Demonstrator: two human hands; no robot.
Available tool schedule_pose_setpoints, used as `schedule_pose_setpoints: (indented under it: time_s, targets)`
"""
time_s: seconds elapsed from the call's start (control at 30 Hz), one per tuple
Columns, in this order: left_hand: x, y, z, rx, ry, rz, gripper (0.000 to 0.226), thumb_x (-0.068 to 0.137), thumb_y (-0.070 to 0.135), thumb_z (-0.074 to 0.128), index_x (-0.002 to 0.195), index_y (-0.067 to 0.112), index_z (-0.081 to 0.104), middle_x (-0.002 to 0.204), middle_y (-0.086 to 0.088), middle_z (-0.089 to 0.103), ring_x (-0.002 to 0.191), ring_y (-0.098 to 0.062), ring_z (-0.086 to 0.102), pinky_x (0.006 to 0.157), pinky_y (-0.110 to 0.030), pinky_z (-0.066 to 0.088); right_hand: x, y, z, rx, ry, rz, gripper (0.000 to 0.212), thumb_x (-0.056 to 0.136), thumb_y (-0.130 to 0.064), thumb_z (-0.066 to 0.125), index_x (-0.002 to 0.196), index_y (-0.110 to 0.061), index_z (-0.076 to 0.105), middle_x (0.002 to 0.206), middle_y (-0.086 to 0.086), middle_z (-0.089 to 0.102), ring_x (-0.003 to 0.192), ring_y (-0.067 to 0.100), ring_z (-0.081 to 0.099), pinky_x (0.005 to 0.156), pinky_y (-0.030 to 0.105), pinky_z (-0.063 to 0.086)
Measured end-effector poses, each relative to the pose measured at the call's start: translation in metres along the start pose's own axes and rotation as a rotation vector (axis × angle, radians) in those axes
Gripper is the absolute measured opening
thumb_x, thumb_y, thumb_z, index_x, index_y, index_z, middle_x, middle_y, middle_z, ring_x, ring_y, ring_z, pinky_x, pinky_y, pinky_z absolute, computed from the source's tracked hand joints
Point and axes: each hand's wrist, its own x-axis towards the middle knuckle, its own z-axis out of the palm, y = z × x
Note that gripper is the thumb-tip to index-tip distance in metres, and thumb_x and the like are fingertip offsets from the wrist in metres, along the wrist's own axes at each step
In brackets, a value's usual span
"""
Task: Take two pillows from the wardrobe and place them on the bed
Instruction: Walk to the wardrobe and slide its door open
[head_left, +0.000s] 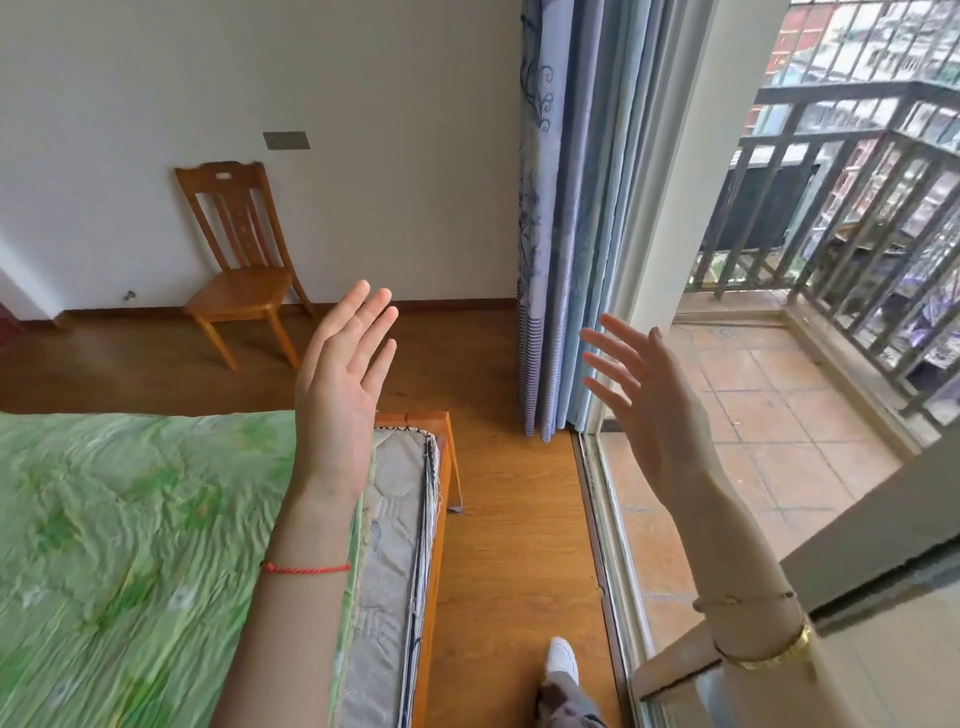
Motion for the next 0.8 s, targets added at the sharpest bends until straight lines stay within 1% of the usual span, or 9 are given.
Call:
schedule_pose_setpoints:
  time_s: [0.17,0.23,0.3,0.37,0.53,0.8]
  targets:
    - [0.057,-0.023,0.025,-0.004,0.052,0.000,0.036,0.107,0.019,0.035,0.137,0.019,0.055,0.139,-0.001,0.064,0.131,-0.013,0.059,0.116,-0.040,0.040,0.076,0.005,-0.016,-0.004,-0.045,0.025,0.049,0.106,-0.038,0.024,0.141,-0.014,0.050,0.138,0.007,0.060,0.129,0.023,0.056,0.115,0.049,0.038]
    - [0.079,-0.032,0.036,-0.009,0.067,-0.001,0.035,0.107,0.019,0.035,0.136,0.020,0.056,0.139,-0.001,0.064,0.130,-0.013,0.059,0.116,-0.040,0.040,0.105,0.008,-0.020,-0.013,-0.062,0.030,0.049,0.106,-0.041,0.026,0.140,-0.015,0.051,0.138,0.006,0.060,0.128,0.022,0.057,0.115,0.049,0.038]
    - [0.101,-0.044,0.045,-0.014,0.078,0.006,0.035,0.107,0.019,0.034,0.135,0.020,0.056,0.139,-0.001,0.064,0.131,-0.013,0.059,0.117,-0.040,0.039,0.134,0.011,-0.025,-0.016,-0.086,0.035,0.055,0.099,-0.049,0.033,0.139,-0.017,0.053,0.137,0.004,0.062,0.127,0.021,0.058,0.114,0.047,0.040]
    - [0.121,-0.055,0.052,-0.019,0.093,0.008,0.036,0.108,0.019,0.034,0.136,0.019,0.056,0.139,-0.001,0.064,0.131,-0.014,0.058,0.117,-0.040,0.039,0.161,0.015,-0.029,-0.016,-0.113,0.040,0.059,0.092,-0.052,0.035,0.137,-0.019,0.055,0.135,0.003,0.064,0.126,0.020,0.059,0.113,0.047,0.041]
    - [0.167,-0.083,0.063,-0.014,0.129,-0.023,0.036,0.108,0.019,0.034,0.138,0.018,0.054,0.140,-0.001,0.063,0.131,-0.014,0.058,0.117,-0.040,0.039,0.222,0.026,-0.033,-0.011,-0.164,0.061,0.058,0.094,-0.052,0.033,0.138,-0.020,0.054,0.132,-0.001,0.065,0.124,0.016,0.061,0.112,0.044,0.043]
    - [0.267,-0.123,0.068,-0.002,0.175,-0.034,0.038,0.109,0.021,0.032,0.141,0.018,0.051,0.142,-0.001,0.061,0.133,-0.013,0.057,0.118,-0.040,0.038,0.334,0.051,-0.023,-0.005,-0.238,0.103,0.058,0.096,-0.051,0.032,0.139,-0.018,0.053,0.133,0.001,0.065,0.126,0.018,0.059,0.113,0.045,0.041]
